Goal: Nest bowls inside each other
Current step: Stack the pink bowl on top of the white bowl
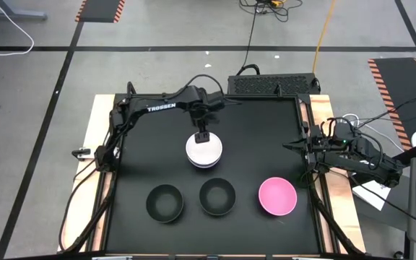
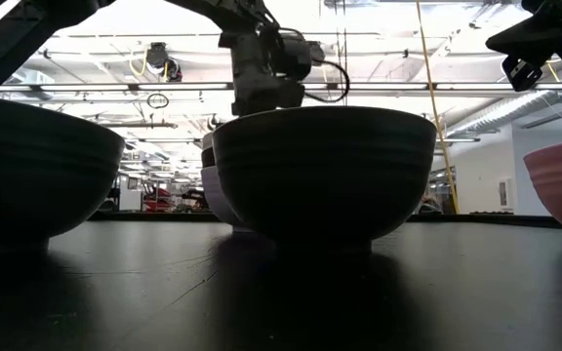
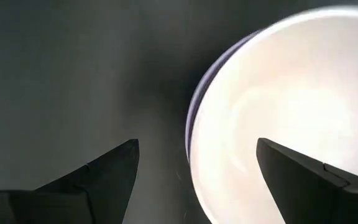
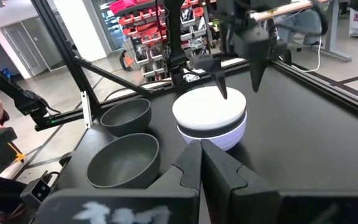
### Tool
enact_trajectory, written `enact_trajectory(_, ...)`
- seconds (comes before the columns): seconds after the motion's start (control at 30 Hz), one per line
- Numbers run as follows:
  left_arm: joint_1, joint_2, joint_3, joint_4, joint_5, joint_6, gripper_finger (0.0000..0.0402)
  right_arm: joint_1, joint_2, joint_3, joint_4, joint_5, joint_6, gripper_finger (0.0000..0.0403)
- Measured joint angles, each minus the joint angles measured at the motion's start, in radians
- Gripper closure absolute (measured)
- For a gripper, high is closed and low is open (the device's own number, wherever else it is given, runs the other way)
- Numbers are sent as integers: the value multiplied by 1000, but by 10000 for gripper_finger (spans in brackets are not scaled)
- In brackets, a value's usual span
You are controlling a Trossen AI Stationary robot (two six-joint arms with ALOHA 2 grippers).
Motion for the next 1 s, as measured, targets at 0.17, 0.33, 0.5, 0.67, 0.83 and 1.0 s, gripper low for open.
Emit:
enact_trajectory(0.17,-1,0,72,-65,0,-4,73,0,0,0,1,0,0,403)
enact_trajectory(0.33,-2,0,155,-142,0,-3,73,0,0,0,0,0,0,403)
enact_trajectory(0.5,-2,-25,225,-165,67,46,73,0,0,0,1,0,0,403)
enact_trajectory(0.67,-5,-141,232,-62,221,61,73,0,0,0,1,0,1,403)
enact_trajectory(0.83,-29,-322,131,124,245,56,73,0,0,0,-1,-1,2,403)
enact_trajectory(1.0,-70,-526,-77,325,214,51,73,0,0,0,0,-1,2,403)
